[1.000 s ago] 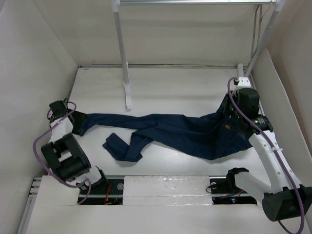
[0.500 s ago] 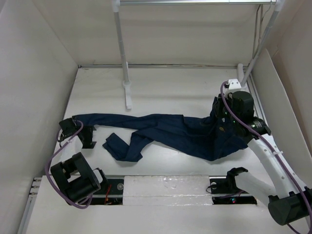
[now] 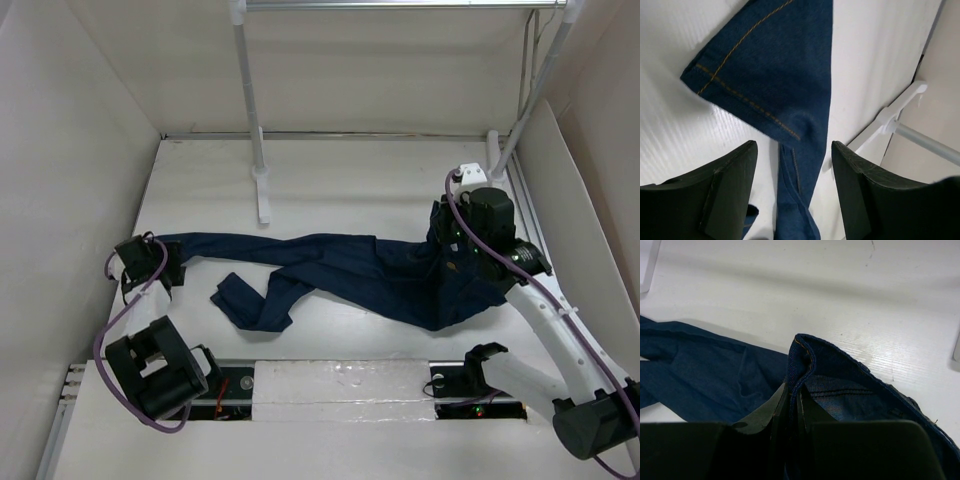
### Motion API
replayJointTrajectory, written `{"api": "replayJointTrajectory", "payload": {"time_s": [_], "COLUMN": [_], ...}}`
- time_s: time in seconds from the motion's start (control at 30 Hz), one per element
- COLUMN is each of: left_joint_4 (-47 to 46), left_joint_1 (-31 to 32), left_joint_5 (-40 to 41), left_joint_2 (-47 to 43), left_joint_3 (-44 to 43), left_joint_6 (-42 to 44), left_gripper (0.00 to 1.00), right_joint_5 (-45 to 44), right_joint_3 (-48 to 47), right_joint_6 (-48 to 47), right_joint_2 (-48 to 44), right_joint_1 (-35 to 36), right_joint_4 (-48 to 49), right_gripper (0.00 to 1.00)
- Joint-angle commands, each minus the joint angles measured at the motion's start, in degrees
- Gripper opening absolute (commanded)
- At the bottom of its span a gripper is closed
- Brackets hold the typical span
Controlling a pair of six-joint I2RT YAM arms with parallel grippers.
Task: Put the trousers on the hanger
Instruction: Flatten out the trousers at the center of the board.
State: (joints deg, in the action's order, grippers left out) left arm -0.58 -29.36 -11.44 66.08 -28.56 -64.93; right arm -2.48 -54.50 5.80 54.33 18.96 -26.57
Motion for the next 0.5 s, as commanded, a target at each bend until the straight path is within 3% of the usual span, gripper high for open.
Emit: {"api": "replayJointTrajectory", "payload": {"time_s": [0.0, 0.17, 0.33, 0.43, 0.47], "left_joint_4": [-4.33, -6.98, -3.11, -3.64, -3.9], "left_joint_1": [-0.69, -1.22, -1.22, -1.22, -1.22], "left_joint_5": [2.04, 2.48, 2.04, 3.44, 3.97], "left_joint_2": [0.09, 6.33, 11.96, 11.7, 11.7], "left_joint_3": [-0.1, -4.21, -9.15, -8.1, -7.92], "left_joint_6": [2.17, 3.48, 6.03, 7.09, 7.79], "left_gripper": [0.57, 0.48, 0.41, 0.26, 0.09], "right_joint_5": [1.43, 1.08, 0.55, 0.11, -0.15], "right_joint_3": [-0.96, -1.75, -1.66, -1.4, -1.4], "right_joint_6": [-0.27, -0.27, -0.18, 0.17, 0.26], "right_joint_2": [0.25, 0.43, -0.45, -1.24, -1.41], "right_joint_1": [0.64, 0.64, -0.94, -1.56, -2.17], "right_joint_4": [1.87, 0.38, -1.03, -1.21, -1.21], "right_gripper": [0.0, 0.0, 0.0, 0.0, 0.0]}}
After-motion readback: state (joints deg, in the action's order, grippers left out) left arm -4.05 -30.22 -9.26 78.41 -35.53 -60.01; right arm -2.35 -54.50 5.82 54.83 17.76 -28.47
